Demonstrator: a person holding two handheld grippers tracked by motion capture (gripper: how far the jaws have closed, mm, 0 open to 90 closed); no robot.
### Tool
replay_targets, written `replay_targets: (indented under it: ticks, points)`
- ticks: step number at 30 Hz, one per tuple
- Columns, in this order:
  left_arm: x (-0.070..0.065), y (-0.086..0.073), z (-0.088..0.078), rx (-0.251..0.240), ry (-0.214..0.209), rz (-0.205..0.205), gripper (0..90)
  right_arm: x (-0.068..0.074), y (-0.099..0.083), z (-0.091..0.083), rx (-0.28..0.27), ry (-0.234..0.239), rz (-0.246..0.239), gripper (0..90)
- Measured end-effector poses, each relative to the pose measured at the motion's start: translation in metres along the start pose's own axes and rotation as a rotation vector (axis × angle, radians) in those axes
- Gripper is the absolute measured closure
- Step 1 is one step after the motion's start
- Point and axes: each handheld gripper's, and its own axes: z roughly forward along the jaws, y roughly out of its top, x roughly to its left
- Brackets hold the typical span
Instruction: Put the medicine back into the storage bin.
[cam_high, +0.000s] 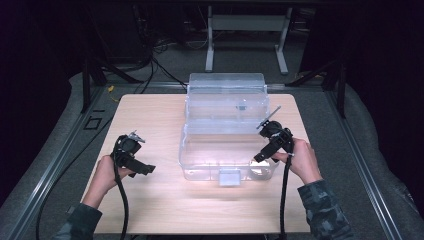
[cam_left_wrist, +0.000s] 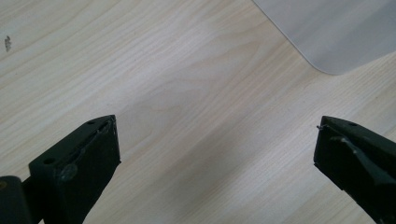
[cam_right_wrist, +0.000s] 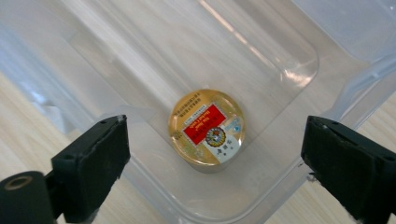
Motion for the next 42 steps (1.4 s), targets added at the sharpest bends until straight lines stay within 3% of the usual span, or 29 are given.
replay_targets:
  ticks: [4, 18, 34, 42]
  points:
    - [-0.001, 0.005, -0.002, -0.009, -0.003, 0.002, 0.6, 0.003, -0.004, -0.007, -0.047, 0.028, 0.001, 6.0]
    - [-0.004, 0.027, -0.012, -0.032, -0.02, 0.019, 0.4, 0.016, -0.019, -0.02, -0.13, 0.018, -0.019, 6.9]
    - [-0.008, 0.053, -0.015, -0.031, -0.044, 0.057, 0.9, 0.027, -0.025, -0.016, -0.149, 0.016, -0.042, 8.8]
    - [-0.014, 0.077, -0.015, -0.036, -0.055, 0.085, 0.8, 0.031, -0.027, -0.009, -0.153, 0.024, -0.046, 9.6]
